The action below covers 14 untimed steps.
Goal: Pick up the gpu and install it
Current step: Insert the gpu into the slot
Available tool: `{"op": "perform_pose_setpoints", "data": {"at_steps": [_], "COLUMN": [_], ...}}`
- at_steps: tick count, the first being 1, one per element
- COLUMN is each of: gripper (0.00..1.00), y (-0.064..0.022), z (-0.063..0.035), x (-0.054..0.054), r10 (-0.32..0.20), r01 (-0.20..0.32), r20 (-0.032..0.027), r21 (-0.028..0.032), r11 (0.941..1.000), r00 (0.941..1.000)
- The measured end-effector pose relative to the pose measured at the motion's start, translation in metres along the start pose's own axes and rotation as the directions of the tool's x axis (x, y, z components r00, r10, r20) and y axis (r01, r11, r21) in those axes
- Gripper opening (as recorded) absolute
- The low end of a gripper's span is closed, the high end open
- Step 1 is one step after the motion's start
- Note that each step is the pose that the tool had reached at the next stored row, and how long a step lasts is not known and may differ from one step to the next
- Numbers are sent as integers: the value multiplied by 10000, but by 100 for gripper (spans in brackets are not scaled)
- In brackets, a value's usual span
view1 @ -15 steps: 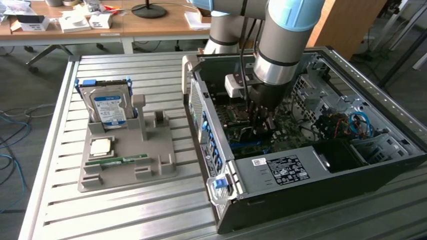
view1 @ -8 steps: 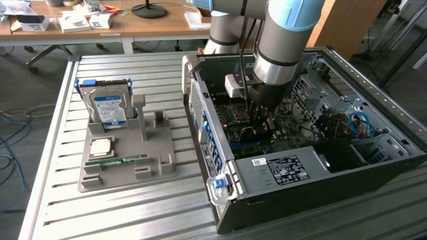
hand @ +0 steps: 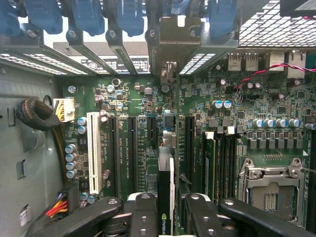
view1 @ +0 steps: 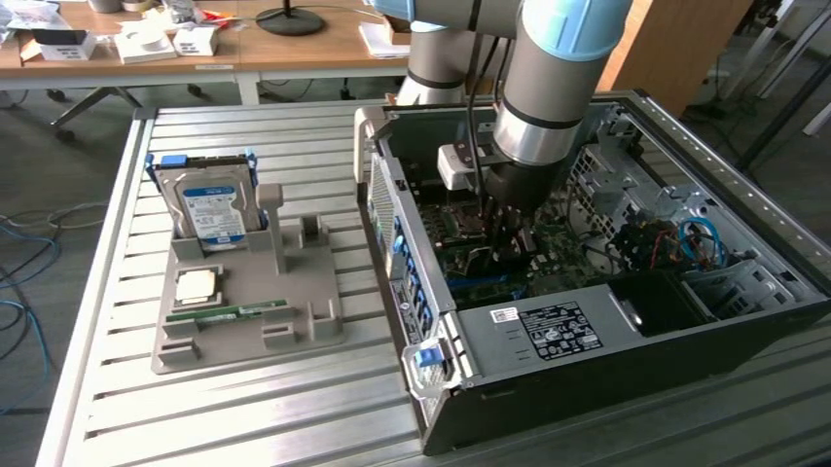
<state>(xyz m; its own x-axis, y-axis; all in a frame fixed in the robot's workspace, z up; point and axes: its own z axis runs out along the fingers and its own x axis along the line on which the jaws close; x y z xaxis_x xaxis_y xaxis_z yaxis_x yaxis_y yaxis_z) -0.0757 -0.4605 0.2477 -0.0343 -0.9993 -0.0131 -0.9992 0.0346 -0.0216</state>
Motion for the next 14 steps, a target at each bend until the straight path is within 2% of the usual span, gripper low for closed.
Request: {"op": "perform_pose_setpoints", "data": {"at_steps": [14], "gripper": [26], "y": [0], "z": [0], "x": [0], "r10": [0], "r01": [0], "r20": [0], "r21": [0], "r11": [10000], "r00": [10000]}}
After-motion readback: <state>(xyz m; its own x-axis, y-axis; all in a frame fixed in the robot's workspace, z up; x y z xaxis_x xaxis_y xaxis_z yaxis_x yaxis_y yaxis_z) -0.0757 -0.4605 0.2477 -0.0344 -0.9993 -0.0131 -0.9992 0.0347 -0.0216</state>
